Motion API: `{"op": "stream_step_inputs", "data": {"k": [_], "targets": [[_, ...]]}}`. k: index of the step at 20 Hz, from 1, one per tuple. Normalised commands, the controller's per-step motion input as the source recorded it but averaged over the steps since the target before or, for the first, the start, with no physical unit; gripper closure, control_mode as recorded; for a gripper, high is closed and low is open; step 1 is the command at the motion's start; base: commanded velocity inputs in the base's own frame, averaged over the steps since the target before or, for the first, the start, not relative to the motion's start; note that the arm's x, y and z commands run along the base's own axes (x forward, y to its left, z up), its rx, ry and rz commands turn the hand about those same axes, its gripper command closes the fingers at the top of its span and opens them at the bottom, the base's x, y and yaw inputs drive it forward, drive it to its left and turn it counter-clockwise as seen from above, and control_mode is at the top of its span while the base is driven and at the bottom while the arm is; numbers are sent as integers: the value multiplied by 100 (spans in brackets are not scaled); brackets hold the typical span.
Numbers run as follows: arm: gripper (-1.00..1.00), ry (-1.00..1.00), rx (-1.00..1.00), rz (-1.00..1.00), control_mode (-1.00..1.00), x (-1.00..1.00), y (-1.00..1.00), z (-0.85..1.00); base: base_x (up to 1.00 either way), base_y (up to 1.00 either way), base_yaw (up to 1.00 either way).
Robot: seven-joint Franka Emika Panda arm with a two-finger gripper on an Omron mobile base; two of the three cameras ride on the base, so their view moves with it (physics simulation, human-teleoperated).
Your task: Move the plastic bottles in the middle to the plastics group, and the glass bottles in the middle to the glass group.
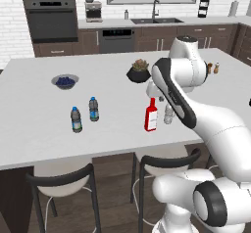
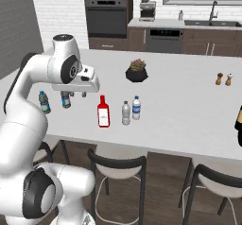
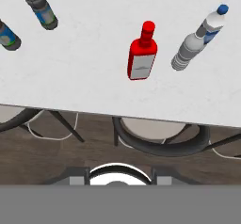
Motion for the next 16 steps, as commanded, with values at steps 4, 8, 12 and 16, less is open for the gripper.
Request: {"op": "stream_step_inputs", "data": {"k": [4, 8, 12, 16], "targets": [[-100, 1, -1, 0, -100, -12, 1, -7, 0, 0, 0], [-100, 2, -11, 3, -100, 0, 1, -68, 0, 0, 0], [-100, 0, -12, 4, -100, 8, 0, -60, 0, 0, 0], [-100, -9, -2, 2, -100, 29, -14, -4, 0, 0, 0]]}}
